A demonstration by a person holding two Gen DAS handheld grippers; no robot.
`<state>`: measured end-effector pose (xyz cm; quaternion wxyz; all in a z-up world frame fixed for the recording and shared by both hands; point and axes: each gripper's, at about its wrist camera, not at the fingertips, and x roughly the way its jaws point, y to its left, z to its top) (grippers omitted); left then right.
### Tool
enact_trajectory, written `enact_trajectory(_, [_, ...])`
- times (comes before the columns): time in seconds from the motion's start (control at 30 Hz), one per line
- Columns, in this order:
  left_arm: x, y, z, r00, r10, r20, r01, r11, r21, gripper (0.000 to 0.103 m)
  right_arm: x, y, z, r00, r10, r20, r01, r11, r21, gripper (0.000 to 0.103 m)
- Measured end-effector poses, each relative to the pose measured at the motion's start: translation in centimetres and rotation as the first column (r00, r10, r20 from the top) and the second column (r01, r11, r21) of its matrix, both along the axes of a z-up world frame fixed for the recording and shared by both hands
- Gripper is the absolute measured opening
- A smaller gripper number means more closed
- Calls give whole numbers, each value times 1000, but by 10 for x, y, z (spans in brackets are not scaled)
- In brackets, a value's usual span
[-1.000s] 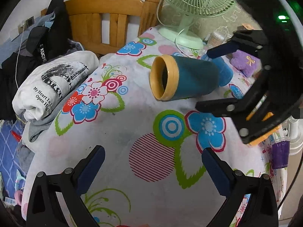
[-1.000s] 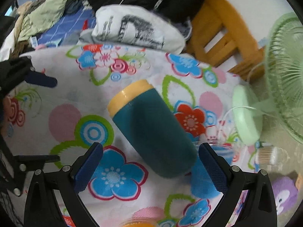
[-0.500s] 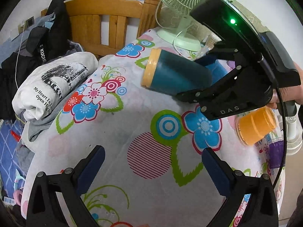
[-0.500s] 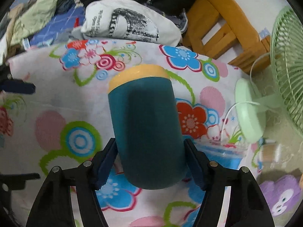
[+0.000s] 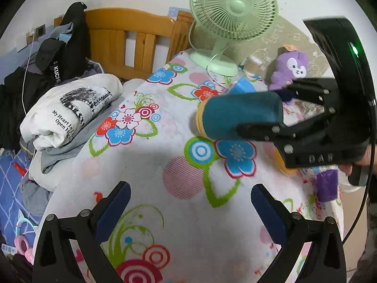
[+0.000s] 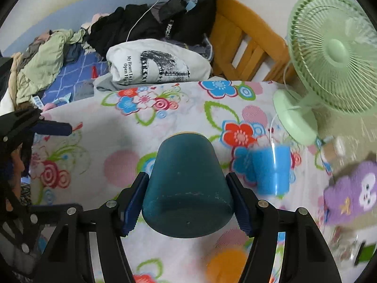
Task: Flip cup upside down
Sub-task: 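Lift the teal cup with the right gripper and rotate it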
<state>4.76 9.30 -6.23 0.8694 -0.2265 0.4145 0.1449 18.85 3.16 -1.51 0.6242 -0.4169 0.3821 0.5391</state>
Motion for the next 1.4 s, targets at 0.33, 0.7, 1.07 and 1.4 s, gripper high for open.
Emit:
enact_trajectory(0.33, [-44,-35,20,997,-64,42,63,998,9,103,-50,-75,34,992,-128,-11,128,982,140,69])
enact_trajectory(0.7, [-71,-74,24,988,-146,42,145,989,28,103,-89,-166,47,919,-387,-76,387,849,359,69])
enact_trajectory(1.07, [-81,-107,21,977,-212,29,211,977,42,103,-123,-233,21,779,-608,-156,600,647,472,69])
enact_trajectory(1.4, [-91,-130,5,967,-254,-12,254,966,41,103,-146,-233,-22,713,-674,-191,680,600,422,71])
